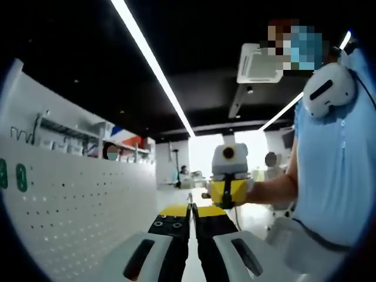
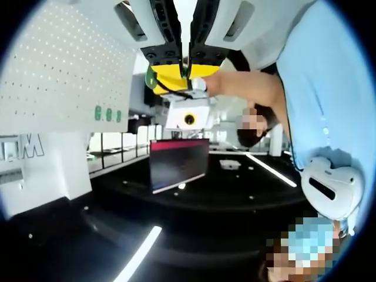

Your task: Insert the hook assembly into the mounting plate slot until the hook locks in place.

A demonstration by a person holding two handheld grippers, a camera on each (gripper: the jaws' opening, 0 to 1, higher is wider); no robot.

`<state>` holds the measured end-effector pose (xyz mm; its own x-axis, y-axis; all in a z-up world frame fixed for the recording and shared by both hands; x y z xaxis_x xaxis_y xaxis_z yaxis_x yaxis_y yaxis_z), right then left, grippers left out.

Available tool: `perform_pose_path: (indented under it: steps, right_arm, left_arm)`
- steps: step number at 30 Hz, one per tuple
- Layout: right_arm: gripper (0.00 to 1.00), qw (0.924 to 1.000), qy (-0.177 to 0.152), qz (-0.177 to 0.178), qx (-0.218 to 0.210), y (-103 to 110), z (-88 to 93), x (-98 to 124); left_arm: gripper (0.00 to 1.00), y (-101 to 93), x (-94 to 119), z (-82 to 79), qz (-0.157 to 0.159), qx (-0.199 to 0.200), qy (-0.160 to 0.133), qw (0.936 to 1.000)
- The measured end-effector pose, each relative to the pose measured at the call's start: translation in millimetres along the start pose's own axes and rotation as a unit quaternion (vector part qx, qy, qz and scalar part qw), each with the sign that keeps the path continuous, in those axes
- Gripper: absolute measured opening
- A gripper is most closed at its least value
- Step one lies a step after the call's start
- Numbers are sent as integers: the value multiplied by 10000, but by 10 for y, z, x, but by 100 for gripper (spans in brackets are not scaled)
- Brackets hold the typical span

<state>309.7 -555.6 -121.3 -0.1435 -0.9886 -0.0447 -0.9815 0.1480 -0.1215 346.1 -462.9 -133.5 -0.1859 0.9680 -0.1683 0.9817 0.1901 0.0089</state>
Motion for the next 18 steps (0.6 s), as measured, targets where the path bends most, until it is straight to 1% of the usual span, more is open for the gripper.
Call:
perform_pose_path:
  steps: [2, 8, 10, 14, 18]
  right_arm:
    - [1, 10000, 30, -10, -8, 0, 14, 0]
    - [1, 9999, 123, -65, -19, 20, 50, -6]
    - [1, 9999, 150, -72, -20, 28, 62, -10]
    - [1, 9998, 193, -95, -17, 46, 79, -22]
    - [1, 9997, 215, -125, -21, 45, 91, -28]
  left_arm:
    - [4, 3, 8, 29, -25, -89, 152, 9998]
    - [7, -20, 11, 68, -40, -197, 347, 9992]
    - [9, -21, 13, 77, -42, -201, 377, 9991]
    - [10, -19, 28, 81, -60, -248, 435, 9987]
    - [10, -21, 31, 97, -50, -199, 475, 9987]
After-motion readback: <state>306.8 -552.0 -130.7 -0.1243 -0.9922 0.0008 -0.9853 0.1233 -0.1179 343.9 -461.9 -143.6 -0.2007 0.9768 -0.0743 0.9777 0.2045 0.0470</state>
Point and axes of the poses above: the point that each gripper's makers call its tool centre point, and the gripper's own axes: x roughly backward along the fingers, y roughly to its left, z roughly out of its underside, the point moved 5 cm from there along x, roughly backward along the fingers, and after that the axes turned 4 degrees about x, right-handed, at the moved point
